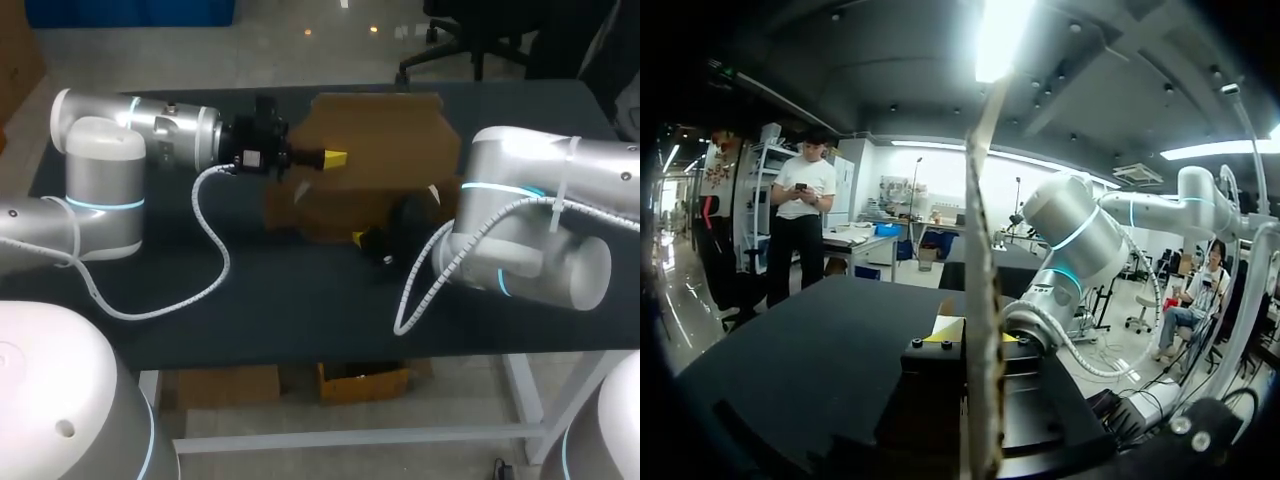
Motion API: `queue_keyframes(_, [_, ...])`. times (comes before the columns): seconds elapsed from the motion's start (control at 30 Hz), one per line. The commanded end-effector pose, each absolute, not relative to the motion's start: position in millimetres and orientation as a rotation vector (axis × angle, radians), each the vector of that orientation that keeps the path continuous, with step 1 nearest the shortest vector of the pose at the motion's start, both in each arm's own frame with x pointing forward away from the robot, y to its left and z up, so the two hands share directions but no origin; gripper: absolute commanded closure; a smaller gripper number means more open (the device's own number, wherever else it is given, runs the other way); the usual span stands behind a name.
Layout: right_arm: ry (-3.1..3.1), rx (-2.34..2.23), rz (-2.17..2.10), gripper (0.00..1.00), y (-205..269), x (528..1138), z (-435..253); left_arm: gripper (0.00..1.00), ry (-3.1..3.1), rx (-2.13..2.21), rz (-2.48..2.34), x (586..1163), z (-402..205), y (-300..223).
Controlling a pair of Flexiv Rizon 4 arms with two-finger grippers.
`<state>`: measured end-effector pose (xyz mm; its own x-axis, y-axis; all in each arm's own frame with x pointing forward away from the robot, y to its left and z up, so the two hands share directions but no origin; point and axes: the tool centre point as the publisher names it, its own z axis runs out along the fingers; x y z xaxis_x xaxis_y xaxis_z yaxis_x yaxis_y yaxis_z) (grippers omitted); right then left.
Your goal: Assemble the packaging by folding the flat box into shape, placing the metal phone stand inside, and closing the box properly
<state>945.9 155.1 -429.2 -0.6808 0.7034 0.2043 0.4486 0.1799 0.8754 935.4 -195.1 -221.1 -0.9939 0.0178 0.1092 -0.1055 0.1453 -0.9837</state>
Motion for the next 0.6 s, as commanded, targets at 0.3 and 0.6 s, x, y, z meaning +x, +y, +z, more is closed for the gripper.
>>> queue_keyframes(0.3, [2.203,1.110,1.500,1.00,156.6,946.2,-436.0,1.00,-2.302,0.096,2.012,938.1,-222.2,-196.2])
queue_keyframes(0.6, [2.203,1.110,1.500,1.00,156.6,946.2,-436.0,1.00,-2.308,0.094,2.013,938.5,-221.8,-196.9])
